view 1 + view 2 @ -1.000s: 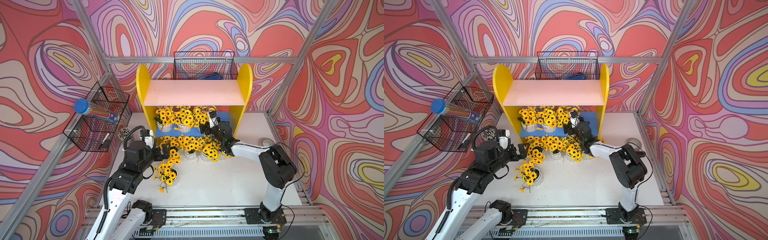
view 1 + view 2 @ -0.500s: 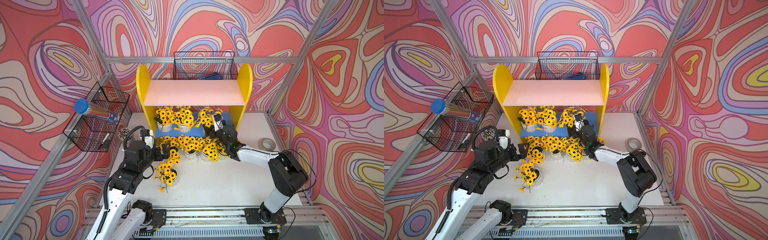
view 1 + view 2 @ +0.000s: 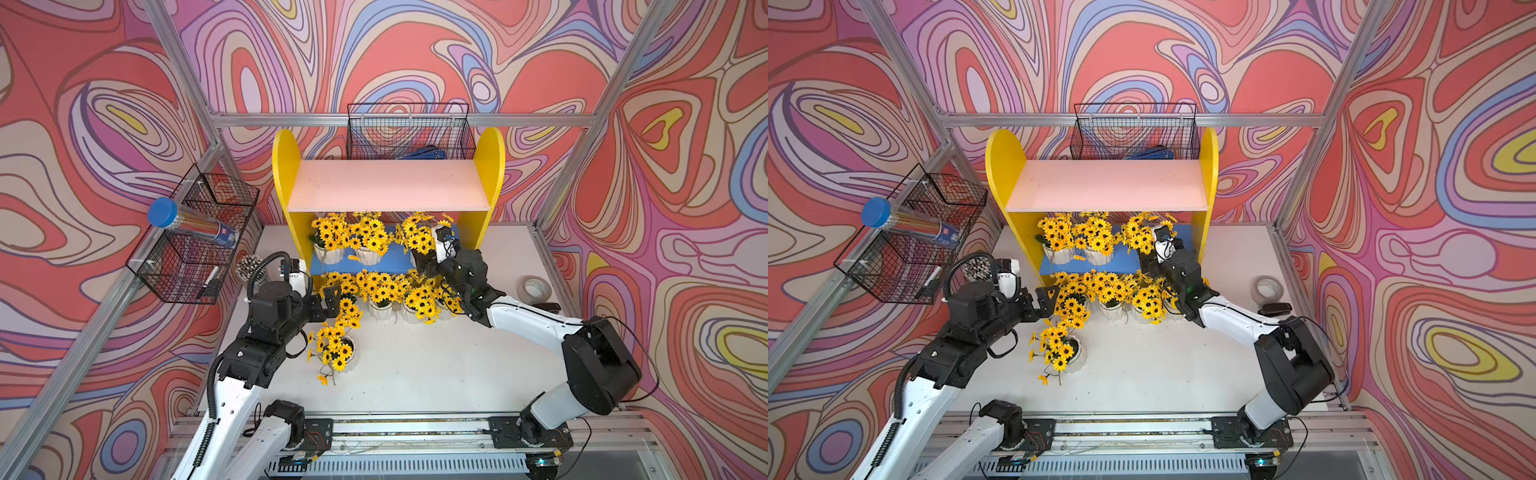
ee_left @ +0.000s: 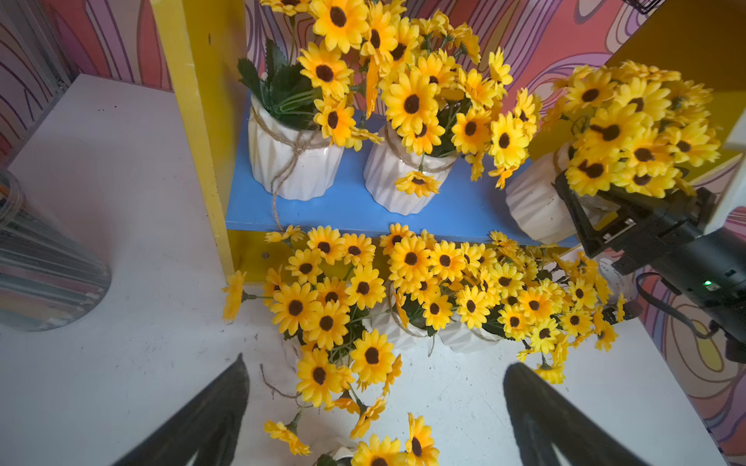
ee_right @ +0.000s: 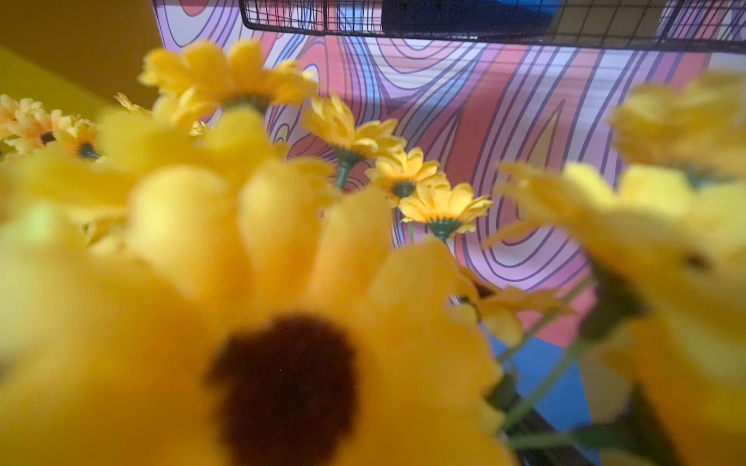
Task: Take the sunflower pots off the shelves
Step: Pick up the sunflower pot from the shelf, then place the sunflower pot at the center of the board.
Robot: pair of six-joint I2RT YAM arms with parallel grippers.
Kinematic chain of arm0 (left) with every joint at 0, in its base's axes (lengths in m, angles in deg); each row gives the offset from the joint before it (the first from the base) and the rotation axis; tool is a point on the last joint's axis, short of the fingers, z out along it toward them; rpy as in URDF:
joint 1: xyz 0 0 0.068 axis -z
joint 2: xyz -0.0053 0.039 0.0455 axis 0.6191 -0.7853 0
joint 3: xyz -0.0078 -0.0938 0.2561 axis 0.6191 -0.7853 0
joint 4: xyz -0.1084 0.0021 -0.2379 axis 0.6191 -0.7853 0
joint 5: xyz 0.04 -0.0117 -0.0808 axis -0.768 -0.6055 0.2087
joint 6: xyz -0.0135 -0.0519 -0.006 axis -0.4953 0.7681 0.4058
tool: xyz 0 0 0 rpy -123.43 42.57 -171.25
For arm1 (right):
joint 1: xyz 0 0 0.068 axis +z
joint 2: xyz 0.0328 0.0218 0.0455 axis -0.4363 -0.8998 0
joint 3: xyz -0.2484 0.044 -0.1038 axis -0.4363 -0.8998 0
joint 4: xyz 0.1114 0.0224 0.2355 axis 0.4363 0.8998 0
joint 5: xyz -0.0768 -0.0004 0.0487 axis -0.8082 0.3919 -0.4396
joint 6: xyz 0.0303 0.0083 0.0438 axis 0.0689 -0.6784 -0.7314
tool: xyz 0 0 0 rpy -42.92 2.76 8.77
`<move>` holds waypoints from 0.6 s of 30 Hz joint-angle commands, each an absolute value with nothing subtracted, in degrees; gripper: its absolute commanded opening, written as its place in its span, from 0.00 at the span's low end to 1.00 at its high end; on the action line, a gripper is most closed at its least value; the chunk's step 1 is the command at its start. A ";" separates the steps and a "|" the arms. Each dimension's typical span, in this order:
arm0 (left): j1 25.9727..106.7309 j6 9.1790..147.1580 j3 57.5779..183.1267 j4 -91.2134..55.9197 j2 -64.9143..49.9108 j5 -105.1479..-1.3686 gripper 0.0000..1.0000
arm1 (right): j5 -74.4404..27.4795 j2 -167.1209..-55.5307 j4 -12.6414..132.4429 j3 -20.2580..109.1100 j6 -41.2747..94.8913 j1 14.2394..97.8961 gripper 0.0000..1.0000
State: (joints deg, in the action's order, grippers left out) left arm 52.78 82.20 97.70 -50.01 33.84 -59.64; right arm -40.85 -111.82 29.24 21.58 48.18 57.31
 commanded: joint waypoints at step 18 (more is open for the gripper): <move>52.31 82.29 96.34 -48.29 34.88 -59.21 1.00 | -49.45 -89.26 36.66 14.81 54.01 78.74 0.00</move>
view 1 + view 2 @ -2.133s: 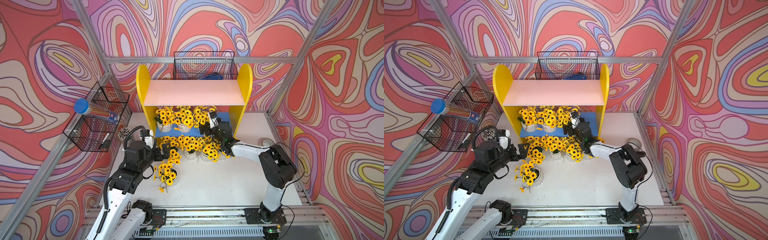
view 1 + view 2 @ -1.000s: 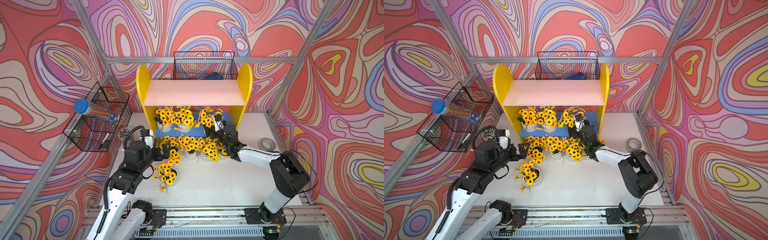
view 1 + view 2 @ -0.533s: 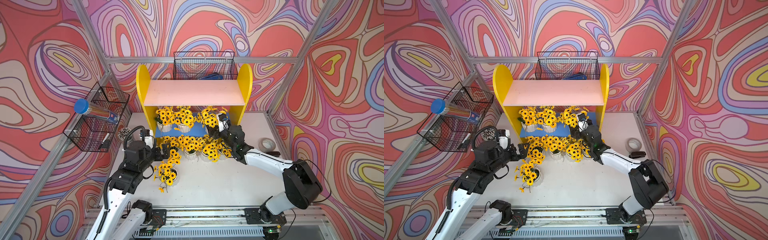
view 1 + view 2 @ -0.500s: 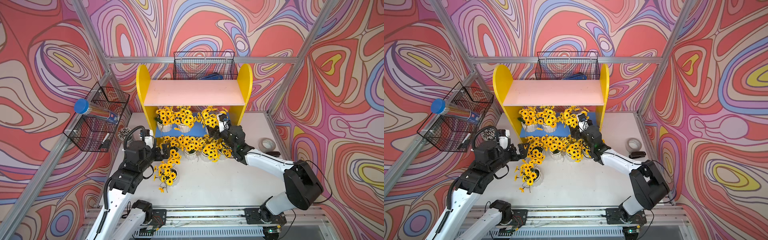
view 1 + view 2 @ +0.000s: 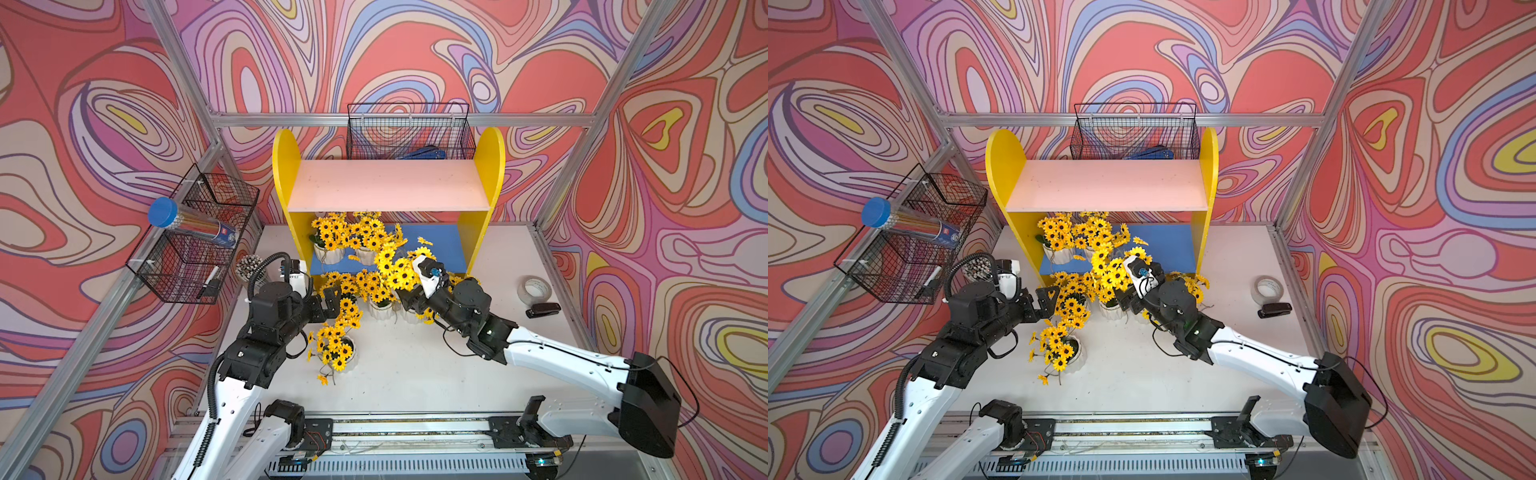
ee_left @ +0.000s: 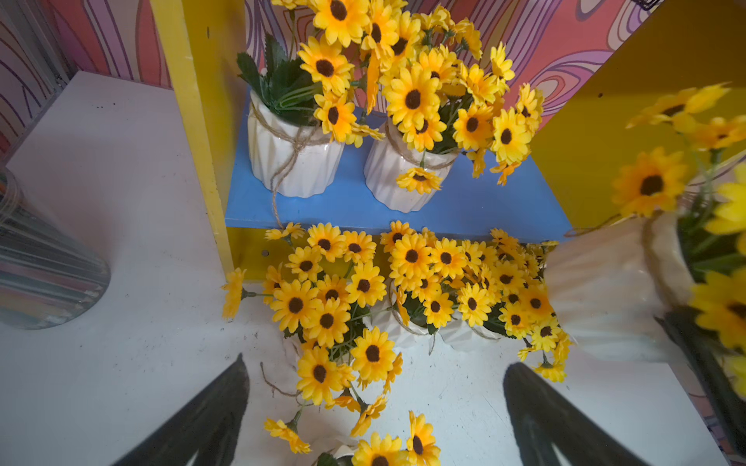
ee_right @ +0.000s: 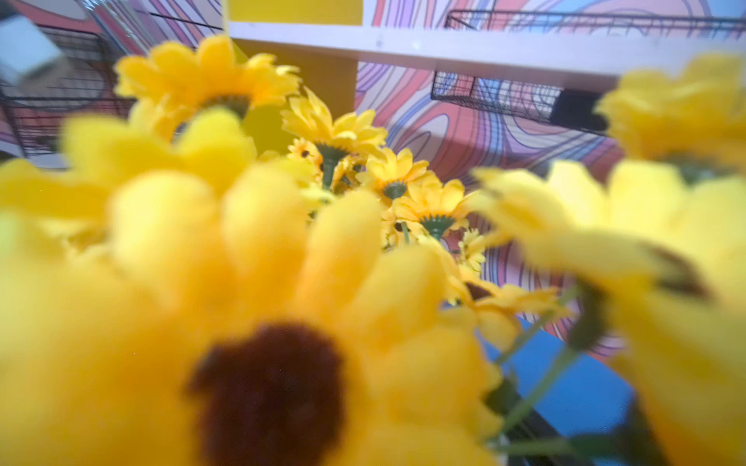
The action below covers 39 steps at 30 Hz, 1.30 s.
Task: Take the sunflower pots off the shelves
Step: Place the sunflower pot at the center of the board.
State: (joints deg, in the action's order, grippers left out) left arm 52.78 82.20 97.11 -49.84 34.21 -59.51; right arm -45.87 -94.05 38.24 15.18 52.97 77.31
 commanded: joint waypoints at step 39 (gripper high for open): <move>52.27 85.73 92.16 -57.04 41.65 -53.82 1.00 | -57.45 -129.07 2.12 -0.11 35.16 95.57 0.00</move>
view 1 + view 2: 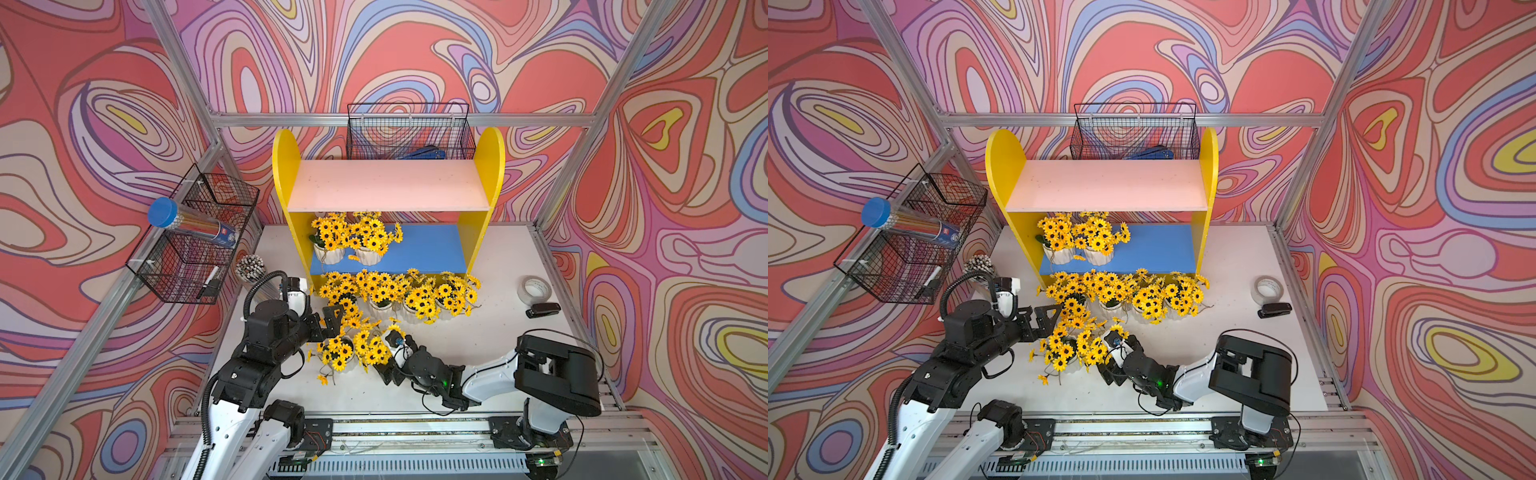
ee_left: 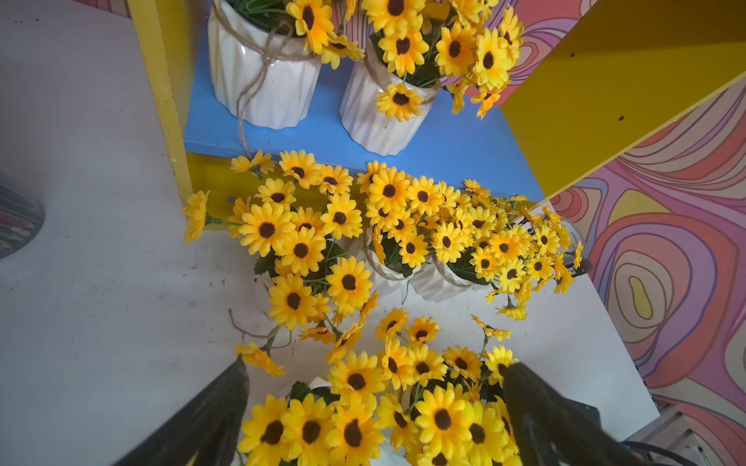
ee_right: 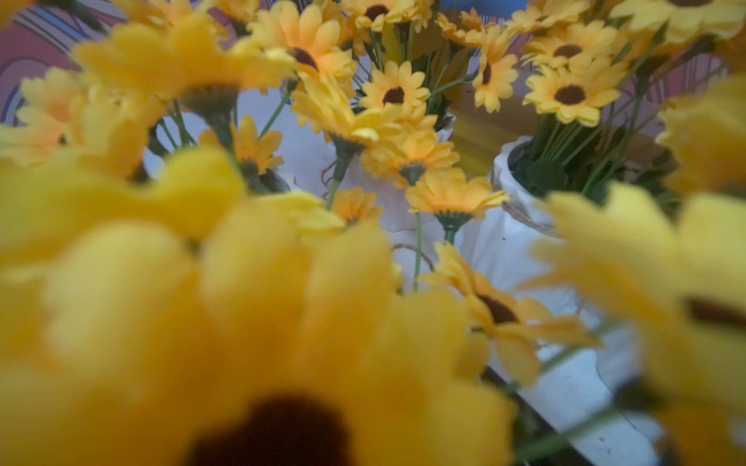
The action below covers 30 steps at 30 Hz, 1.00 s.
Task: Take the sunflower pots off the shelves
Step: Place the sunflower pot at the center of the board.
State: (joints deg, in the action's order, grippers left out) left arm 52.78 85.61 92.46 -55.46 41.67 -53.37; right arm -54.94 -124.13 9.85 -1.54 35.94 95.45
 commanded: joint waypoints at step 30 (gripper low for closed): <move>52.32 86.13 91.91 -57.09 41.19 -53.78 1.00 | -59.59 -130.49 14.10 1.13 35.74 97.74 0.98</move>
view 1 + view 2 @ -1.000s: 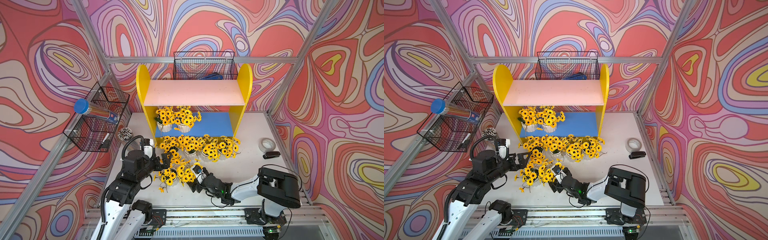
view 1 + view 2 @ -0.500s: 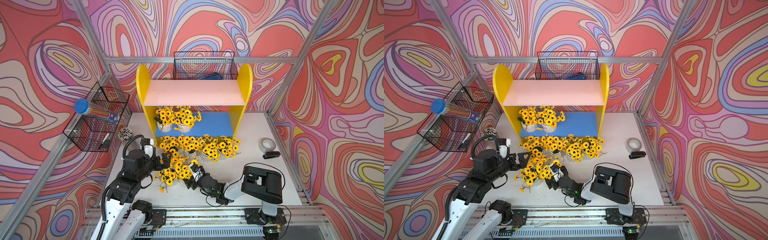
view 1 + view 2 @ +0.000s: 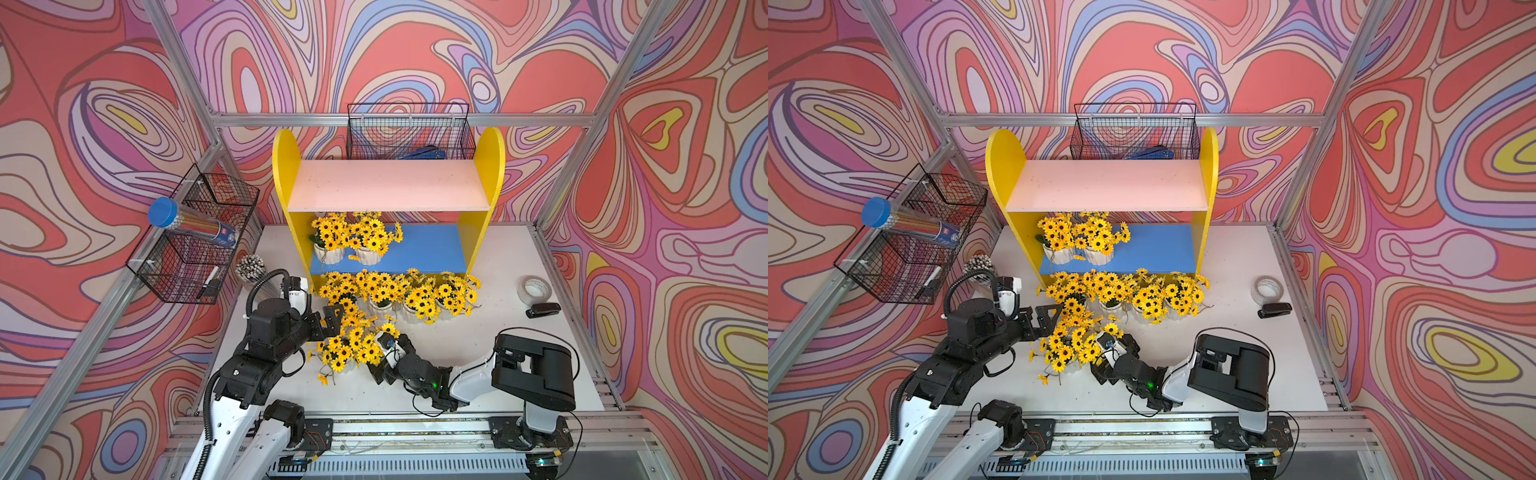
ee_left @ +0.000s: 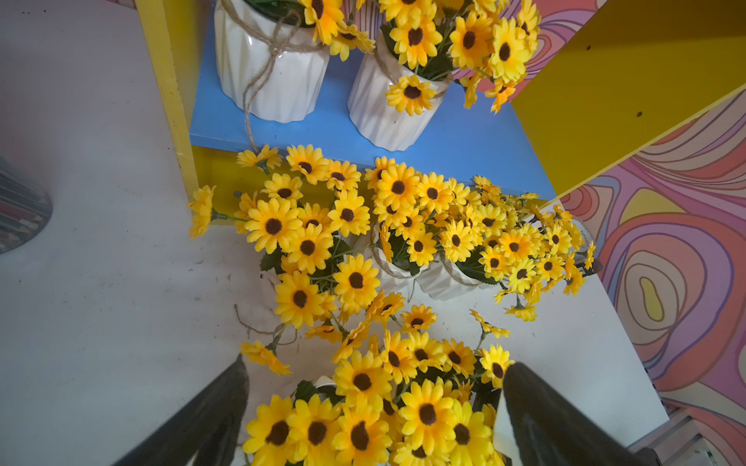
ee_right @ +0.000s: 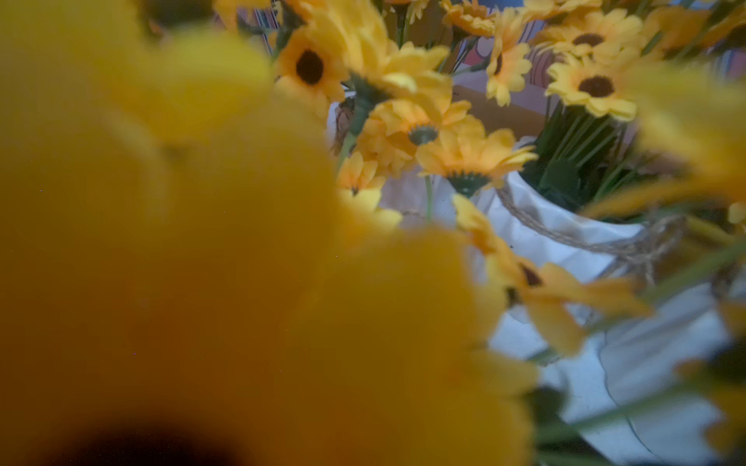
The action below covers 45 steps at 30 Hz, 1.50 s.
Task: Take the sunflower pots off the shelves
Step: Place the sunflower pot at the center of the board.
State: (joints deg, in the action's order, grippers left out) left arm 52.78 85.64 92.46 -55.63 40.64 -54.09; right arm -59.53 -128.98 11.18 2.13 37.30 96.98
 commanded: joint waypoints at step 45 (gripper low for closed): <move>52.31 86.21 90.59 -53.87 45.70 -49.97 1.00 | -54.19 -130.43 -1.97 -0.02 40.08 93.15 0.98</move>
State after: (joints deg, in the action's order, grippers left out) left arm 52.78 86.07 90.95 -54.36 44.40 -50.31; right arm -55.05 -131.98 -2.35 0.40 40.07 92.23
